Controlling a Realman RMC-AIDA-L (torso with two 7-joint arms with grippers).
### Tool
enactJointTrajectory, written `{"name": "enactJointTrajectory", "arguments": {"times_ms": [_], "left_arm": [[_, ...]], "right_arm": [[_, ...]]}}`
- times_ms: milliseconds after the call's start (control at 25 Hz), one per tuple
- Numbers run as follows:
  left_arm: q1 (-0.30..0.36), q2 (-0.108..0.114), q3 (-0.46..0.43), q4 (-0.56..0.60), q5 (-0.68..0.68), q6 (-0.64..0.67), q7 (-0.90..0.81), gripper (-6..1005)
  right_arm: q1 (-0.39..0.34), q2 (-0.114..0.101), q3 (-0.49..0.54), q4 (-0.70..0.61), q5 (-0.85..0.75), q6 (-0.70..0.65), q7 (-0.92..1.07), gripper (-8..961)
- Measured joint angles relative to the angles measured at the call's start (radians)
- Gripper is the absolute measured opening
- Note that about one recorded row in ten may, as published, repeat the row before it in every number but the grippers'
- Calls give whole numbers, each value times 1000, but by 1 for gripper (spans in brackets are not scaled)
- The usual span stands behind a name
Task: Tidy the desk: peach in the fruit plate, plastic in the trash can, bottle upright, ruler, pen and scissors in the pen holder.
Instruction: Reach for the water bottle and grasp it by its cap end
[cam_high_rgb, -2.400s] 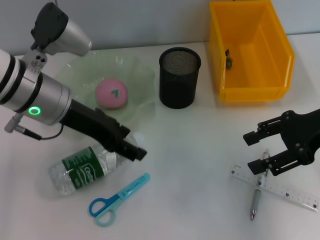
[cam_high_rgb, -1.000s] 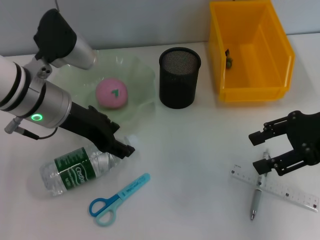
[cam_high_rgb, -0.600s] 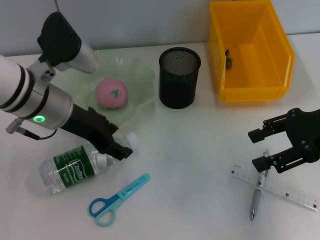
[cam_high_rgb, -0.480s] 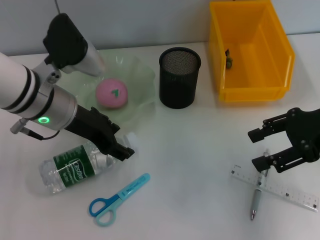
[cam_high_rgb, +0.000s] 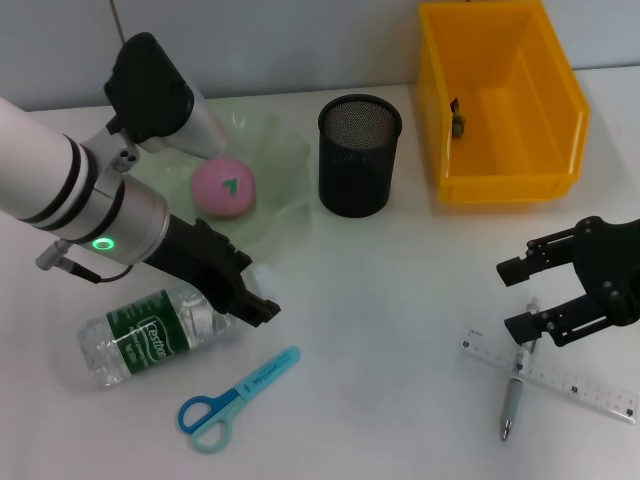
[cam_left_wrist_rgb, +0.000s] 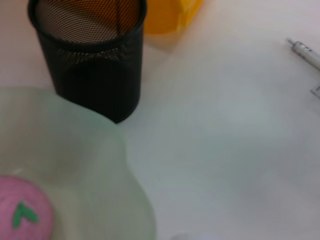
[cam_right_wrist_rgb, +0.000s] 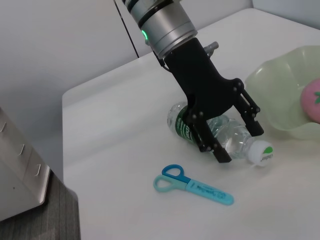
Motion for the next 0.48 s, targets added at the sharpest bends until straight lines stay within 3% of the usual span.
{"name": "enactJointTrajectory", "arguments": {"times_ms": [480], "left_arm": [[35,1,17,47,-44,45,-20,755]], "right_arm": [[-3,0,0,-1,0,-3,0,758]]}}
